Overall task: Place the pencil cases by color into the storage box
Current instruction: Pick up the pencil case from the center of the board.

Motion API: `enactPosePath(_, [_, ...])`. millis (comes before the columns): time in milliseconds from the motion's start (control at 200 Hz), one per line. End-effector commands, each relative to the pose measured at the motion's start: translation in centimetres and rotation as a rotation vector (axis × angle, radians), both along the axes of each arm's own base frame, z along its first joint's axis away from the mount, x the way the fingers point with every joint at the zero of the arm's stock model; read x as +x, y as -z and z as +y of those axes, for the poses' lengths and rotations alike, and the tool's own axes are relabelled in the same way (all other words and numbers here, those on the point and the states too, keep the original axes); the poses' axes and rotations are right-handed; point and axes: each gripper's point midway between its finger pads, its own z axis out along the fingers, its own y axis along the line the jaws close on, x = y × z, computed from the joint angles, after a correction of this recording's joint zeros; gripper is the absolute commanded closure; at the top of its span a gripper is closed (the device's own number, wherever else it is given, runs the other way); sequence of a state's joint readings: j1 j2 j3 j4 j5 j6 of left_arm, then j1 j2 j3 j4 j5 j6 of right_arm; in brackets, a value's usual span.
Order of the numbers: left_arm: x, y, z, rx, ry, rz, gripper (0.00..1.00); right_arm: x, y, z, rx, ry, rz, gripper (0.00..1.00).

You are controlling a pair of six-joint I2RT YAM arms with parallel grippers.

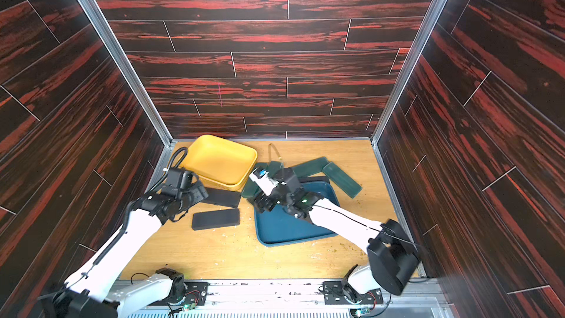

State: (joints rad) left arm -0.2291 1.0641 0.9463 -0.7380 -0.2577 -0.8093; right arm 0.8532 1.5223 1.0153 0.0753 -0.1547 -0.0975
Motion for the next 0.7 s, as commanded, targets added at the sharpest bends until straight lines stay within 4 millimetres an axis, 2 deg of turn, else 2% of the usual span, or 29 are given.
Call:
enactPosePath(0, [-2.6,2.2,2.6,-0.054,-0.196,0.077,0.09,-2.0,1.4,3.6,-0.022,-0.192,-0.067,0.10])
enactPosePath(175, [-4.7,5.4,3.8,-0.195,-0.362,0.176,0.08,-4.4,5.4,7.5,-0.103,-0.342,-0.110,0.10])
enactPosePath(336, [-6.2,7.2,4.1,-0.270,-0.459,0.233,0.07,-5.4,8.3,9.4,-0.153,-0.417,-0.120,0.11])
enactPosePath(536, [-6.8,7.9,4.4,-0.344,-0.531,0.218,0.07,-5.2,10.8,11.3,-0.207,-0.446,-0.138,0.11])
enactPosePath(696, [-7.1,8.1,4.4,-0.367,-0.550,0.216,0.07,-5.0,12.7,12.0,-0.249,-0.461,-0.109,0.11])
